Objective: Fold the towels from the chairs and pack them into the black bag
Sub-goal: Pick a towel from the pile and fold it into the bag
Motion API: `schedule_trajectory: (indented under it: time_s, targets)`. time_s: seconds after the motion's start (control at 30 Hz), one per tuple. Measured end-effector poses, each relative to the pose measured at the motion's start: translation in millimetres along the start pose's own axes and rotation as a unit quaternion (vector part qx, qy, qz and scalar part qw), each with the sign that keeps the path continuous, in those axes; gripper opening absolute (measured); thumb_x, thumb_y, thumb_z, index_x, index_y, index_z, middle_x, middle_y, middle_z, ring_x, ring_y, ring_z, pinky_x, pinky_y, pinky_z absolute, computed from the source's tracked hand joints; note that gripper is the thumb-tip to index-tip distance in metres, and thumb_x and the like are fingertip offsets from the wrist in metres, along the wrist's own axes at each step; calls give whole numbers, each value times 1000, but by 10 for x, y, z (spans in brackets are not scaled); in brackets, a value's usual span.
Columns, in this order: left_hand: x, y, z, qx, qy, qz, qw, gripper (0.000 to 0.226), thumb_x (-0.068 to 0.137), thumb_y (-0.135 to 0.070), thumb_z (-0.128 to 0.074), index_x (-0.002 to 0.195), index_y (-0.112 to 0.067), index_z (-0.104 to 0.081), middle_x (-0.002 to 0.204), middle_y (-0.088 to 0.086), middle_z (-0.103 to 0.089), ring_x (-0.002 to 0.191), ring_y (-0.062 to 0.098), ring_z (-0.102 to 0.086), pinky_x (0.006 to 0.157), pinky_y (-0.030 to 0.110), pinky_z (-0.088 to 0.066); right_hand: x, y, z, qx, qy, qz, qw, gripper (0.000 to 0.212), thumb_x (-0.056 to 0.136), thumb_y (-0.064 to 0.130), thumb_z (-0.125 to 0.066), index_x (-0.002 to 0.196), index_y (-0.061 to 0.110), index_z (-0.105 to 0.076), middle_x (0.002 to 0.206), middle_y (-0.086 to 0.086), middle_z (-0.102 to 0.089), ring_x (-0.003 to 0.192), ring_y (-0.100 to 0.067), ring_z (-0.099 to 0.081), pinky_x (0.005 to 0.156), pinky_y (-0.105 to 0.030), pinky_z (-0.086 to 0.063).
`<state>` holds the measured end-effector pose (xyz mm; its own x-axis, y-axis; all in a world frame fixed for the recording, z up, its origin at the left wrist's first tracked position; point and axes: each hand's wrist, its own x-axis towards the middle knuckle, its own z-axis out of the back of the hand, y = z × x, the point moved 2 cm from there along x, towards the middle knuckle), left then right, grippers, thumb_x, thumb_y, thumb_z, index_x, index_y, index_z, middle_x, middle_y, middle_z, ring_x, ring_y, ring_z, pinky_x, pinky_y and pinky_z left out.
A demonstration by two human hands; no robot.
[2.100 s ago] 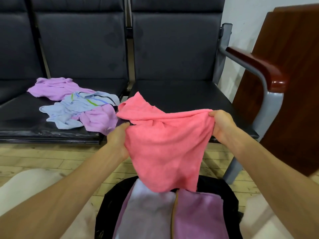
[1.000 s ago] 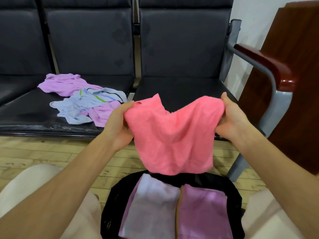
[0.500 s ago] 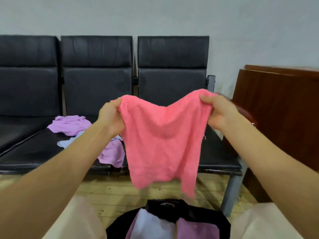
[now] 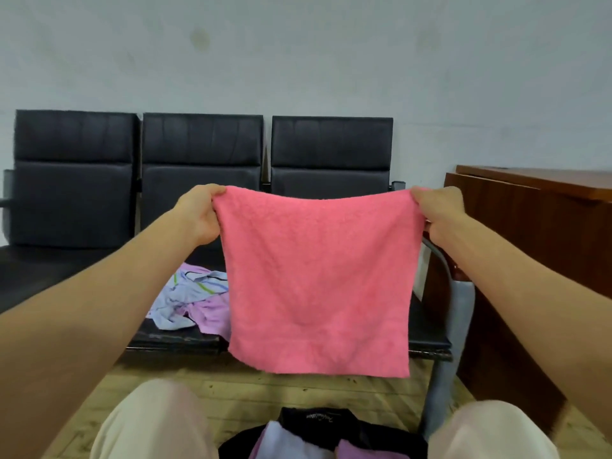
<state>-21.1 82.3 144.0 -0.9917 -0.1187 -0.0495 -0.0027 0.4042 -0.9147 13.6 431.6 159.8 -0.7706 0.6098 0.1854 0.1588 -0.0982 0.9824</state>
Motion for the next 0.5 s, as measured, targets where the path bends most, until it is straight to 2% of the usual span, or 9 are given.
schedule_trajectory:
  time_s: [0.07,0.13,0.17,0.23,0.3,0.37,0.43,0.5]
  targets:
    - [3,-12,8,24,-5,-21,999,21,93,-14,-53,113,-7,-56,83,3,-57,69,13,-54,58,26,-46,7,-41,5,20,-8,-6,1000,23,90,14,-63,110,3,-57,98,-6,-57,95,-20,-54,84,-36,-50]
    - [23,-20,28,40,-11,-34,999,26,93,-13,-54,118,-6,-54,93,6,-59,74,15,-56,62,29,-46,21,-86,21,25,-9,-5,1000,5,91,9,-61,87,6,-60,81,-2,-52,88,-18,-48,72,-31,-45]
    - [33,-23,40,52,-19,-40,998,27,92,-12,-56,118,-6,-54,99,8,-60,79,17,-57,64,30,-47,30,-103,31,19,-5,4,1000,10,91,8,-60,82,7,-61,80,-1,-52,87,-18,-48,71,-30,-44]
    - [52,-28,52,77,-41,-54,995,19,90,-9,-60,109,-6,-58,103,10,-61,81,17,-59,65,32,-47,46,-128,53,3,4,24,1000,10,92,10,-60,84,11,-66,92,-1,-58,94,-17,-53,80,-31,-47]
    - [69,-22,53,88,-71,-73,991,6,88,-7,-64,91,-9,-60,95,8,-62,76,16,-59,62,30,-47,56,-143,75,-19,11,41,999,12,92,13,-62,83,18,-66,102,0,-62,101,-17,-56,87,-32,-48]
    - [98,-12,72,87,-107,-98,986,9,85,-5,-67,82,-11,-60,91,7,-63,73,15,-60,62,29,-49,72,-152,87,-27,15,52,998,5,91,15,-66,90,18,-70,109,-1,-66,107,-19,-58,94,-35,-49]
    - [138,7,118,87,-141,-124,978,8,83,-7,-70,82,-11,-64,98,9,-66,78,17,-63,70,31,-53,66,-145,93,-34,21,60,997,9,89,16,-68,97,15,-72,110,-3,-67,108,-20,-59,98,-39,-50]
    - [158,35,165,95,-168,-135,972,9,82,-10,-72,90,-12,-68,105,10,-68,88,21,-65,77,34,-55,52,-119,103,-48,25,75,996,12,90,16,-67,101,13,-73,109,-3,-68,107,-20,-60,98,-40,-51]
